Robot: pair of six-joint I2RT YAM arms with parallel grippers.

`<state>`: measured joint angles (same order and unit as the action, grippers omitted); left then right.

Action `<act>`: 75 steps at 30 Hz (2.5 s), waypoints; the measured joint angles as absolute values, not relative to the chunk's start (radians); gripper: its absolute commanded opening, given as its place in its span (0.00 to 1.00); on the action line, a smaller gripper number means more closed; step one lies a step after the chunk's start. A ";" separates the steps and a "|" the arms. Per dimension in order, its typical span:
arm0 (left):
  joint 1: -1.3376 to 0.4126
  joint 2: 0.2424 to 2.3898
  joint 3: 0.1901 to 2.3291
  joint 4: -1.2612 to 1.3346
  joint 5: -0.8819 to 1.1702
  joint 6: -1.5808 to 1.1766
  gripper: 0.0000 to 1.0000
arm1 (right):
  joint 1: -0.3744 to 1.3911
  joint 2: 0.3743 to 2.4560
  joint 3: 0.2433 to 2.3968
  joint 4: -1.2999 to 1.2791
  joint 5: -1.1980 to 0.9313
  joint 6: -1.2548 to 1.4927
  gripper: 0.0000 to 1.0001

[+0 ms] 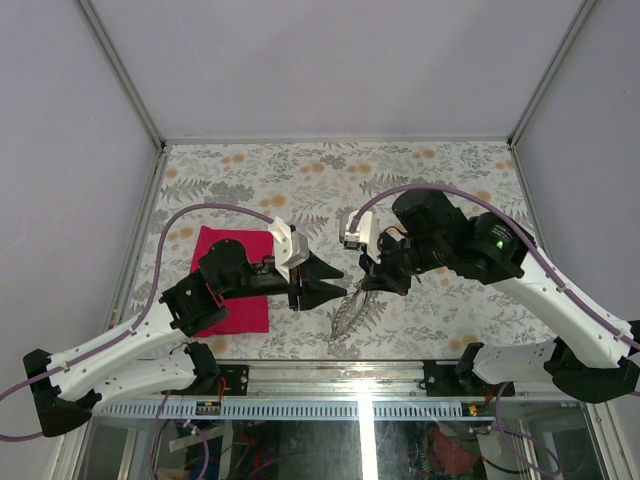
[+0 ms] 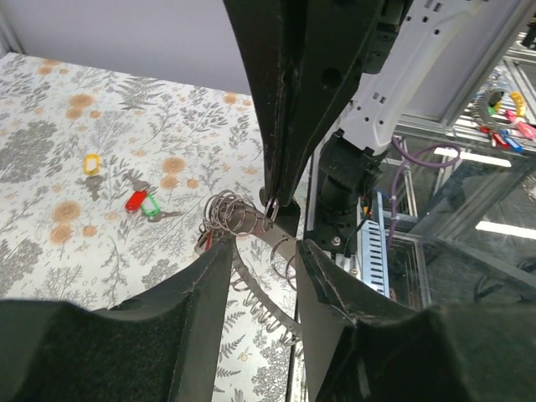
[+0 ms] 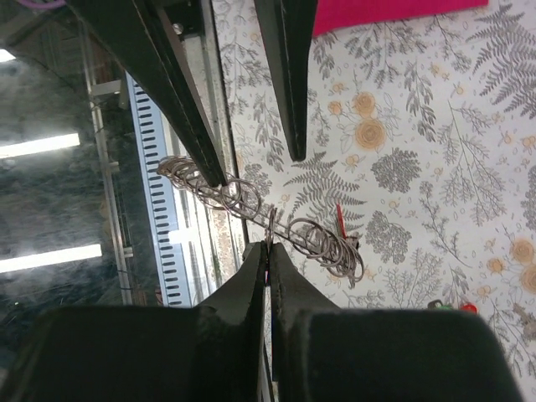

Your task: Put the keys on the keyring

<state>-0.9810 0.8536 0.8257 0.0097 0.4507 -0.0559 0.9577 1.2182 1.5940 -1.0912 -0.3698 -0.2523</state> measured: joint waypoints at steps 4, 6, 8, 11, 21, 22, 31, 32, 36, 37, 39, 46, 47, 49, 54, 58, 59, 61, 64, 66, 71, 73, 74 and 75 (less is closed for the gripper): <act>-0.981 0.854 0.826 0.024 0.495 -0.056 0.36 | 0.967 1.219 1.602 -1.092 -0.402 -0.253 0.00; -0.981 0.854 0.826 0.029 0.509 -0.056 0.35 | 0.969 1.219 1.602 -1.091 -0.414 -0.254 0.00; -0.981 0.855 0.826 0.031 0.519 -0.056 0.31 | 0.972 1.218 1.602 -1.090 -0.428 -0.255 0.00; -0.981 0.865 0.826 0.031 0.535 -0.056 0.29 | 0.975 1.218 1.601 -1.087 -0.441 -0.255 0.00; -0.981 0.910 0.844 0.031 0.584 -0.055 0.27 | 0.976 1.216 1.597 -1.063 -0.482 -0.256 0.00; -0.981 0.912 0.847 0.030 0.586 -0.055 0.26 | 0.976 1.215 1.593 -1.059 -0.485 -0.256 0.00; -0.981 0.925 0.867 0.031 0.601 -0.052 0.11 | 0.978 1.213 1.580 -1.046 -0.492 -0.256 0.00; -0.981 0.926 0.868 0.031 0.603 -0.052 0.09 | 0.978 1.211 1.578 -1.042 -0.492 -0.256 0.00; -0.981 0.930 0.869 0.030 0.607 -0.051 0.04 | 0.979 1.206 1.571 -1.037 -0.492 -0.256 0.00; -0.981 0.931 0.869 0.030 0.608 -0.050 0.04 | 0.979 1.205 1.571 -1.037 -0.492 -0.256 0.00; -0.981 0.931 0.869 0.030 0.610 -0.049 0.00 | 0.979 1.201 1.567 -1.033 -0.492 -0.256 0.00; -0.981 0.931 0.869 0.030 0.609 -0.048 0.00 | 0.979 1.186 1.551 -1.018 -0.492 -0.254 0.00; -0.981 0.931 0.870 0.028 0.606 -0.048 0.00 | 0.979 1.182 1.546 -1.011 -0.491 -0.253 0.00; -0.981 0.931 0.874 0.022 0.597 -0.049 0.00 | 0.979 1.172 1.534 -0.995 -0.488 -0.250 0.00; -0.982 0.920 0.879 0.007 0.563 -0.056 0.00 | 0.979 1.144 1.499 -0.938 -0.471 -0.226 0.00; -0.982 0.907 0.879 0.004 0.542 -0.059 0.00 | 0.979 1.128 1.479 -0.898 -0.463 -0.210 0.00; -0.982 0.904 0.879 0.004 0.538 -0.060 0.00 | 0.979 1.125 1.476 -0.890 -0.463 -0.208 0.00; -0.982 0.899 0.879 0.004 0.534 -0.060 0.00 | 0.979 1.121 1.474 -0.880 -0.463 -0.204 0.00; -0.982 0.896 0.879 0.007 0.533 -0.060 0.05 | 0.980 1.117 1.473 -0.872 -0.465 -0.202 0.00; -0.982 0.896 0.879 0.007 0.534 -0.060 0.11 | 0.979 1.114 1.469 -0.870 -0.467 -0.201 0.00; -0.982 0.896 0.879 0.004 0.535 -0.060 0.23 | 0.980 1.110 1.464 -0.869 -0.487 -0.202 0.00; -0.982 0.896 0.879 0.004 0.535 -0.060 0.25 | 0.979 1.108 1.462 -0.869 -0.493 -0.202 0.00; -0.982 0.895 0.879 0.004 0.535 -0.059 0.26 | 0.979 1.106 1.462 -0.868 -0.496 -0.202 0.00; -0.982 0.894 0.879 0.003 0.535 -0.059 0.27 | 0.980 1.105 1.462 -0.868 -0.499 -0.202 0.00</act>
<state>-0.9817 0.8944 0.8791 0.0029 0.5350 -0.0589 0.9798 1.1053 1.4624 -0.8680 -0.4988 -0.2016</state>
